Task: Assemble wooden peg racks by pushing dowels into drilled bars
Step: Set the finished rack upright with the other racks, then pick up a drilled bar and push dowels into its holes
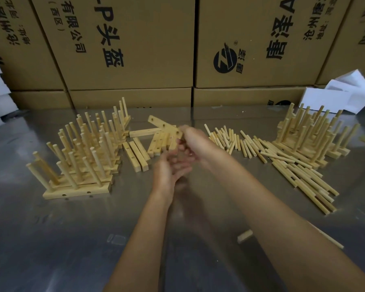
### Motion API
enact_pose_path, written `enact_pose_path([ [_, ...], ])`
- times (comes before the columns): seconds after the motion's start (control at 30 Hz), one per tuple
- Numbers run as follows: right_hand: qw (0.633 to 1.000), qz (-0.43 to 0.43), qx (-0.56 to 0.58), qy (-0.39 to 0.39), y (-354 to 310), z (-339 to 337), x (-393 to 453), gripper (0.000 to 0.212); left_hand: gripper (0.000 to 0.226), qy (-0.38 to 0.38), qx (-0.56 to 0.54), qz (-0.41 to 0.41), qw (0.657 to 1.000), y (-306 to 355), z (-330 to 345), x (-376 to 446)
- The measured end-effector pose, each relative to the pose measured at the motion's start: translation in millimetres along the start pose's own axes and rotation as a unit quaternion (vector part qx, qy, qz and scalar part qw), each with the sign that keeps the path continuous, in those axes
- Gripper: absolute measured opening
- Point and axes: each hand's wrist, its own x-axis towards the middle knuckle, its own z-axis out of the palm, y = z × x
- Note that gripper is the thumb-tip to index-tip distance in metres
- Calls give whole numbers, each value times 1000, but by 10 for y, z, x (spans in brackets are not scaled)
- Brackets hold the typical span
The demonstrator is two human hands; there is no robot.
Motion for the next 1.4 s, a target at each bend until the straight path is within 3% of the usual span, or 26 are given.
enact_pose_path([
  [0.13,985,72,125,-94,371,-369,-314,39,46,-15,-98,-6,995,48,-66,34],
  [0.3,954,129,171,-210,650,-429,-489,43,25,-31,-60,15,998,3,-30,4],
  [0.4,938,147,168,-264,664,-432,-466,45,30,-55,-66,9,996,35,-31,-3],
  [0.47,964,127,39,-230,666,-439,-403,45,35,-48,-65,10,997,33,-45,23],
  [0.53,983,55,-157,-74,667,-491,-280,33,38,-26,-66,7,997,21,-53,47],
  [0.6,938,-42,-320,126,697,-618,-86,20,36,-8,-67,-3,998,22,-53,45],
  [0.63,909,-62,-373,174,715,-674,-10,17,35,-6,-73,-7,997,27,-51,39],
  [0.7,888,-56,-426,163,764,-745,102,19,35,-9,-83,-16,996,37,-44,30],
  [0.8,893,-58,-418,157,876,-806,164,4,40,-10,-85,-21,996,57,-44,21],
  [1.0,898,-44,-400,176,960,-967,-46,13,44,-27,-52,-30,998,58,-55,-2],
  [1.1,912,-25,-379,156,1006,-1055,-146,24,36,-27,-31,-27,999,68,-24,-28],
  [1.4,915,-8,-381,133,1040,-1173,-267,19,19,-11,76,0,997,79,80,-118],
])
